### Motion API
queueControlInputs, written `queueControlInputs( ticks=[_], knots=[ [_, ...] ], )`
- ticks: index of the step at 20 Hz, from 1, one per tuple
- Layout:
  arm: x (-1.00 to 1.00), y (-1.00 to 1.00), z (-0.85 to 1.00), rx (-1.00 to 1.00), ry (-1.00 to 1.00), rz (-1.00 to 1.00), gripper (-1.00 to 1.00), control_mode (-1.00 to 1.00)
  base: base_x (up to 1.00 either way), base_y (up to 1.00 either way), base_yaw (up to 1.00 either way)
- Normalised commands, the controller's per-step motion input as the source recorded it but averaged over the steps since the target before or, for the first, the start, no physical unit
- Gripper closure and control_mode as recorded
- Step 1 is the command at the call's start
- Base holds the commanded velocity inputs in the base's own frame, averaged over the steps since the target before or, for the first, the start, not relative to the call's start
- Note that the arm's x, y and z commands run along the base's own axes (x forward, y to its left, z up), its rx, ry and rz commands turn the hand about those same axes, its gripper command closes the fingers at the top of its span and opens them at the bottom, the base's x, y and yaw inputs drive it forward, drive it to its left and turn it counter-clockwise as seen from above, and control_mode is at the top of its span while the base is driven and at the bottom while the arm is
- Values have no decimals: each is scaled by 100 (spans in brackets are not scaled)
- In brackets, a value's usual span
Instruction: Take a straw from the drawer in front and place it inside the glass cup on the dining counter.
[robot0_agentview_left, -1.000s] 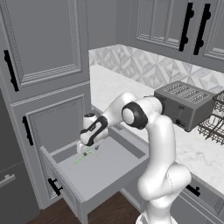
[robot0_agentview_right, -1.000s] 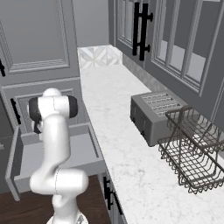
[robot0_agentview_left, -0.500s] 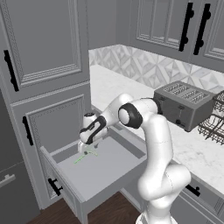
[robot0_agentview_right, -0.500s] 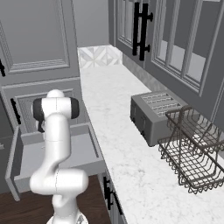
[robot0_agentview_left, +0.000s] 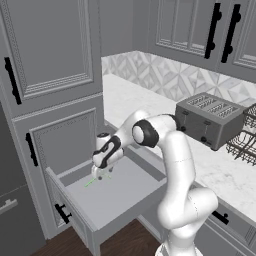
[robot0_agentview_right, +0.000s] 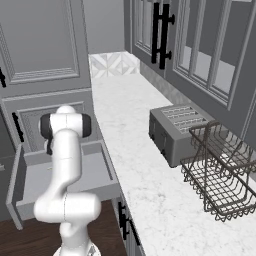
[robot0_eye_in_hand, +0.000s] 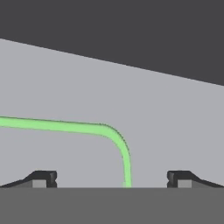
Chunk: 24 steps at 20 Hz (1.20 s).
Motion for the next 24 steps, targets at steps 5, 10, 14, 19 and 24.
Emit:
queueControlInputs(
  ticks=[5, 10, 14, 19, 24],
  knots=[
    [19, -7, -24, 0, 0, 5, -100, -100, 0, 0, 0],
    [23, -2, -30, 0, 0, 5, -100, -100, 0, 0, 0],
    [16, 0, -45, 0, 3, 4, 100, -100, 0, 0, 0],
    [-5, 0, -45, 0, 1, 3, 100, -100, 0, 0, 0],
    [-28, 0, -22, 0, -2, 1, 100, -100, 0, 0, 0]
  ],
)
